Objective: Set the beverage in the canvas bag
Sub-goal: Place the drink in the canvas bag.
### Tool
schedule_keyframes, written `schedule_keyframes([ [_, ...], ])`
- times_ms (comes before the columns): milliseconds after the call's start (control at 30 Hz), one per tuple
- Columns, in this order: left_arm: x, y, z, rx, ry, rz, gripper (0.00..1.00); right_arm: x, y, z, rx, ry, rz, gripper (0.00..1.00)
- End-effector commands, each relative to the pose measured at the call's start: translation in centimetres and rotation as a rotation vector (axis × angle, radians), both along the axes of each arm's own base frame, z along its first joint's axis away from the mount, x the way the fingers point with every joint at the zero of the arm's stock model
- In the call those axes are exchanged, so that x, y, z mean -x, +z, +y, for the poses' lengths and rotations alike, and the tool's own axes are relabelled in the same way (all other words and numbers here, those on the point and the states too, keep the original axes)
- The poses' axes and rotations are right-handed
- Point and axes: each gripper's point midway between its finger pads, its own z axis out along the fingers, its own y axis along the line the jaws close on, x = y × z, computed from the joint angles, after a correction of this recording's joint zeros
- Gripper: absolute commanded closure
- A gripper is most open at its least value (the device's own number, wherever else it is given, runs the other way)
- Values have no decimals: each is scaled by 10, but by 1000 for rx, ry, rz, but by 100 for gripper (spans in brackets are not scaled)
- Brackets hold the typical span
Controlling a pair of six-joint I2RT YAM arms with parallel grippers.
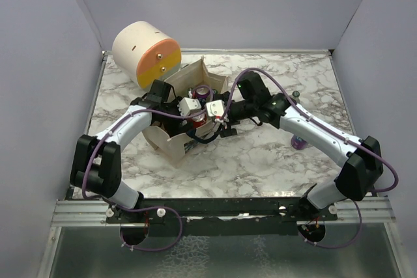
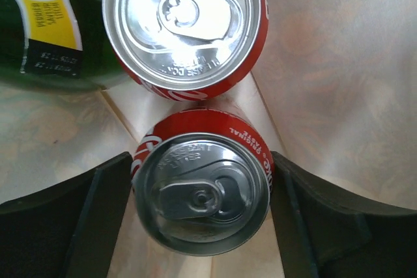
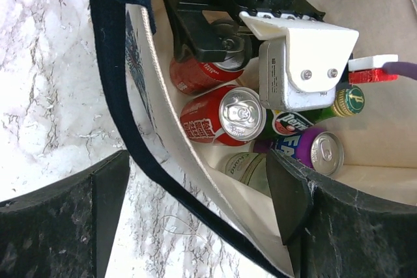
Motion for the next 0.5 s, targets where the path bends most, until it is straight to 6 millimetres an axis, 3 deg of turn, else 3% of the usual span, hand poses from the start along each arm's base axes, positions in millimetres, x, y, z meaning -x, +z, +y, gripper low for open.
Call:
schedule_keyframes([
  [0, -8, 25, -4, 32, 18, -67, 11, -6, 31, 7, -67, -19, -28, 15],
  [100, -8, 31, -4, 34, 20, -75, 1, -4, 35, 7, -75, -15, -29, 15],
  [467, 2, 65, -1, 38, 7, -88, 1, -5, 56, 5, -107, -77, -10, 14],
])
